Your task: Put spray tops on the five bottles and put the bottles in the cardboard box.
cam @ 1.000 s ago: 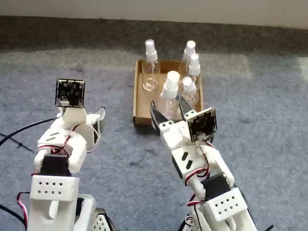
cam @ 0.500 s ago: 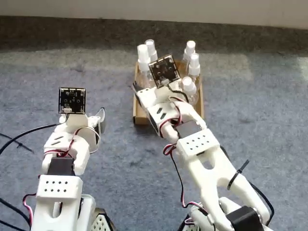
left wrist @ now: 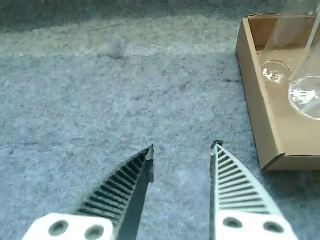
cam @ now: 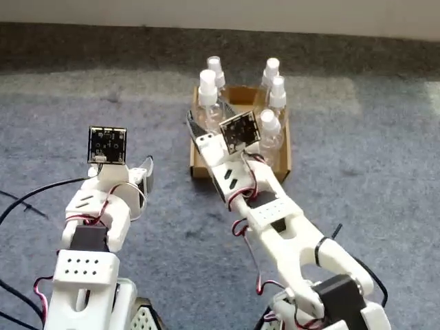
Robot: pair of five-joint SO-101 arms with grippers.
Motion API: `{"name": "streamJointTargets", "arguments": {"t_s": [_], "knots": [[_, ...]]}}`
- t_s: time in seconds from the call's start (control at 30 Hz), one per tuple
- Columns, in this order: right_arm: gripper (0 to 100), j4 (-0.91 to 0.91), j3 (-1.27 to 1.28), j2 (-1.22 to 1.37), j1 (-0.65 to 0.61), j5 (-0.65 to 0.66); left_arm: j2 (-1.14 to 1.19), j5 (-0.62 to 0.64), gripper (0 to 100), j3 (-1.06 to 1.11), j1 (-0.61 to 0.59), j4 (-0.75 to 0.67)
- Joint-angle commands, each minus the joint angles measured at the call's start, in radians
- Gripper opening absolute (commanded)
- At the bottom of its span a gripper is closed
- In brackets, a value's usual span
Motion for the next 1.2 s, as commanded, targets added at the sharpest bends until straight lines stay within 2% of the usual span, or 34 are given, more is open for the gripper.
{"name": "streamJointTargets", "arguments": {"t_s": [0.0,0.1,0.33,0.83,1.0,1.17], "knots": [[0.4,-0.093,-0.010,0.067,-0.002,0.012,-0.005,0.005,18,-0.007,0.019,-0.023],[0.4,-0.148,-0.010,0.147,-0.002,0.012,-0.005,0.005,18,-0.007,0.019,-0.023],[0.4,-0.156,-0.010,0.254,-0.002,0.012,-0.005,0.005,18,-0.004,0.019,-0.023],[0.8,-0.162,-0.010,0.271,-0.002,0.012,-0.005,0.005,18,-0.002,0.019,-0.021],[1.1,-0.262,-0.002,0.271,-0.004,0.011,-0.005,0.005,18,-0.002,0.019,-0.020],[1.1,-0.282,-0.002,0.272,-0.002,0.011,-0.005,0.005,18,-0.002,0.019,-0.018]]}}
